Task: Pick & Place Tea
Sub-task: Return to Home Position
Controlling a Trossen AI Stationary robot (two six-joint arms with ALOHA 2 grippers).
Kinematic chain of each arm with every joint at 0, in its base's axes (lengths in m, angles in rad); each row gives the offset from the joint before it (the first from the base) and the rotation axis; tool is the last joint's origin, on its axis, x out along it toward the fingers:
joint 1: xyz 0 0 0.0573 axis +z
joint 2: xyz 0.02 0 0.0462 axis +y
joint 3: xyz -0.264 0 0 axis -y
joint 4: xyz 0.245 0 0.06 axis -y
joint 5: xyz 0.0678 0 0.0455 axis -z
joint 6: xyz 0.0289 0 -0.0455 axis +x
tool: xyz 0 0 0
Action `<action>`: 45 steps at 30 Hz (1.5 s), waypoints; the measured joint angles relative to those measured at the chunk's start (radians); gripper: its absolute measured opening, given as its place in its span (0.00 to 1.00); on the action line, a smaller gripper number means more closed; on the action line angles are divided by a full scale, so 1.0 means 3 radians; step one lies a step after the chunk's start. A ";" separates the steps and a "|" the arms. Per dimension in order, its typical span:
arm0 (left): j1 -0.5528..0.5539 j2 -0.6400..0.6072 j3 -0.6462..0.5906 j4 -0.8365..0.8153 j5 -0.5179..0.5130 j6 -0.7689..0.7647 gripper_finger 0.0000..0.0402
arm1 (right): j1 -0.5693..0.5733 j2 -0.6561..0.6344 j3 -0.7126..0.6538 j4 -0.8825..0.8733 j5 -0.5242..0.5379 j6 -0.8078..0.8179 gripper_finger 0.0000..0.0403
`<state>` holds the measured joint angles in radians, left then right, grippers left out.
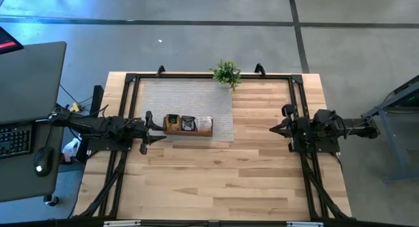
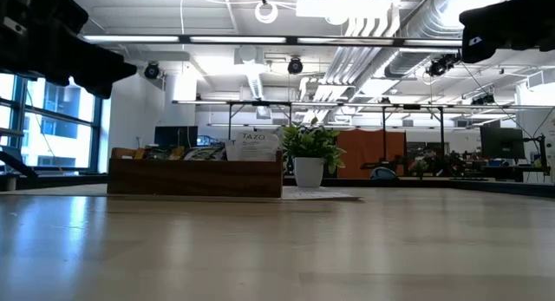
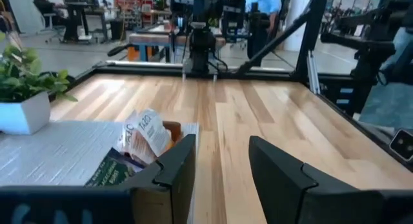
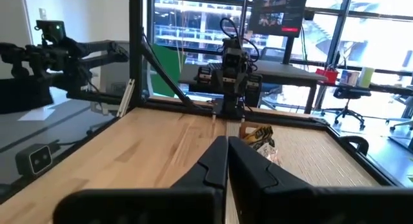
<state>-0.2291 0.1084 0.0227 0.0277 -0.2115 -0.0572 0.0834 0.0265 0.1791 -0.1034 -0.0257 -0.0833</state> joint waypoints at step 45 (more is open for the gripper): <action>0.0000 -0.0001 -0.0005 0.0003 0.0003 -0.0002 0.36 | -0.0001 0.0020 -0.0565 0.0508 -0.0014 0.0191 0.03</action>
<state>-0.2291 0.1081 0.0212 0.0284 -0.2106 -0.0578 0.0831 0.0326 0.0097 0.0490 -0.0299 -0.0261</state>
